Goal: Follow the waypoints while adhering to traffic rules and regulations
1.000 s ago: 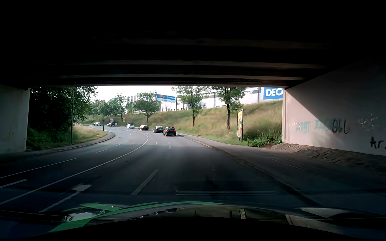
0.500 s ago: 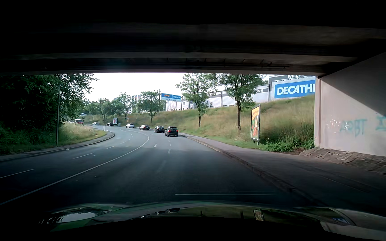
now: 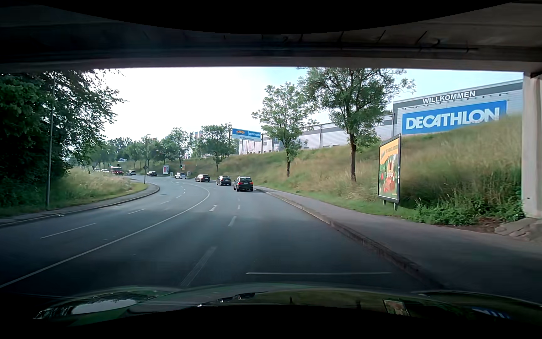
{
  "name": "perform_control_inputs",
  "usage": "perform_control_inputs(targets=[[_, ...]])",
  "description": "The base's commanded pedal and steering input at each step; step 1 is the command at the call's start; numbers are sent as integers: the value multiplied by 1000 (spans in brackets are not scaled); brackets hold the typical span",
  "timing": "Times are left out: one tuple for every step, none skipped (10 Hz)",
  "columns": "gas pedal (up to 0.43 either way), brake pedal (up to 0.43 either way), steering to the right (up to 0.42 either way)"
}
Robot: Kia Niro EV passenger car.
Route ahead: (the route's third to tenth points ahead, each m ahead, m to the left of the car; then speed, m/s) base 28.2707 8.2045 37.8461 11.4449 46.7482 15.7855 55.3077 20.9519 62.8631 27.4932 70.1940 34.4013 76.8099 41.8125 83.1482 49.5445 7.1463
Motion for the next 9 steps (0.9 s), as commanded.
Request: perform_control_inputs(targets=[[0,0,-35],[0,0,-35],[0,0,-35],[0,0,-35],[0,0,-35],[0,0,-35],[20,0,-35],[47,0,-35],[59,0,-35]])
